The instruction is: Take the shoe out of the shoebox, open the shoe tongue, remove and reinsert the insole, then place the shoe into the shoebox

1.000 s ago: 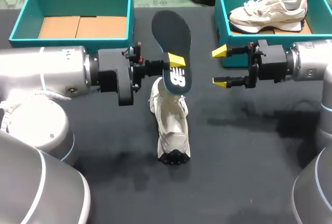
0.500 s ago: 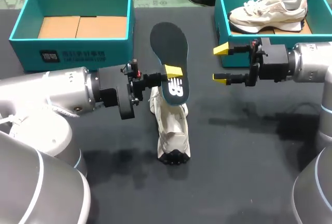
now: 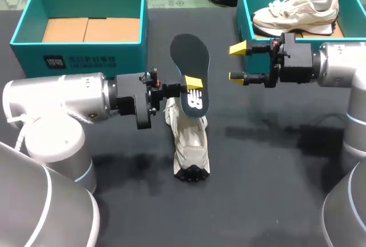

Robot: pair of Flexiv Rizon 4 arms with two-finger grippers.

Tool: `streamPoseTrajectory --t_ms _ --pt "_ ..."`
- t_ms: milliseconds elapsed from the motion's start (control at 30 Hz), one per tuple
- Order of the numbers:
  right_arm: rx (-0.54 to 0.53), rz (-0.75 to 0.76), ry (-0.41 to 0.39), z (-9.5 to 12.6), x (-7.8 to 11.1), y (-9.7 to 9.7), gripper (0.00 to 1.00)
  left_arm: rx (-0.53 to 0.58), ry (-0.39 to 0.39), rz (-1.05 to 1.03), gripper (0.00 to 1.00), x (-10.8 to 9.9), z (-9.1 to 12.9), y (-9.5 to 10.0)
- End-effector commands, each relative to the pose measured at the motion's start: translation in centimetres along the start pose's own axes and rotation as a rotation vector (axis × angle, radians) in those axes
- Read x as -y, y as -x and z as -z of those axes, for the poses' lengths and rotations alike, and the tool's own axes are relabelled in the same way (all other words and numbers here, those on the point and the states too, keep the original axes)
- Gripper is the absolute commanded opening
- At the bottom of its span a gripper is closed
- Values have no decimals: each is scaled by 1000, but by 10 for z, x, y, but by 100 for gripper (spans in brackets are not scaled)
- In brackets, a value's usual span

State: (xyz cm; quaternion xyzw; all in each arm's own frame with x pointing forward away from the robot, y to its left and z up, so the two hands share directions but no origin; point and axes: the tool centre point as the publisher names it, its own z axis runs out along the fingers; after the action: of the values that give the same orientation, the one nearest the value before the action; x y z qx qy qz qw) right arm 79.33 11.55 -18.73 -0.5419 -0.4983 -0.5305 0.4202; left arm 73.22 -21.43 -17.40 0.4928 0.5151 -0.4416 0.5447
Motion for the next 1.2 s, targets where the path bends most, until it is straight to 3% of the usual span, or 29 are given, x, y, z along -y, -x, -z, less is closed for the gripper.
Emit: streamPoseTrajectory --t_ms 33,200,267,600,633,667,800,933,1200 --pt "1 -1 1 -2 0 1 100 -17 -19 4 0 -9 -7 5" --pt "1 -1 1 -2 0 1 100 -23 -30 19 0 -9 -11 1" --pt "46 27 -49 -13 -4 -2 100 -18 -34 20 0 -7 -16 -3" --pt "38 72 -112 -28 -3 -6 100 -15 -40 22 0 -10 -31 -15" --pt "35 70 -119 -30 -3 -6 86 -17 -38 20 0 -10 -32 -16" --pt "34 72 -123 -31 -2 -5 78 -19 -37 17 0 -10 -34 -18" --pt "32 72 -136 -36 2 -2 81 -19 -28 3 0 -10 -37 -20" --pt "11 55 -123 -38 5 1 77 -22 0 -16 0 -12 -42 -22" --pt "-8 56 -114 -45 11 1 57 -34 12 -22 0 -14 -48 -27"
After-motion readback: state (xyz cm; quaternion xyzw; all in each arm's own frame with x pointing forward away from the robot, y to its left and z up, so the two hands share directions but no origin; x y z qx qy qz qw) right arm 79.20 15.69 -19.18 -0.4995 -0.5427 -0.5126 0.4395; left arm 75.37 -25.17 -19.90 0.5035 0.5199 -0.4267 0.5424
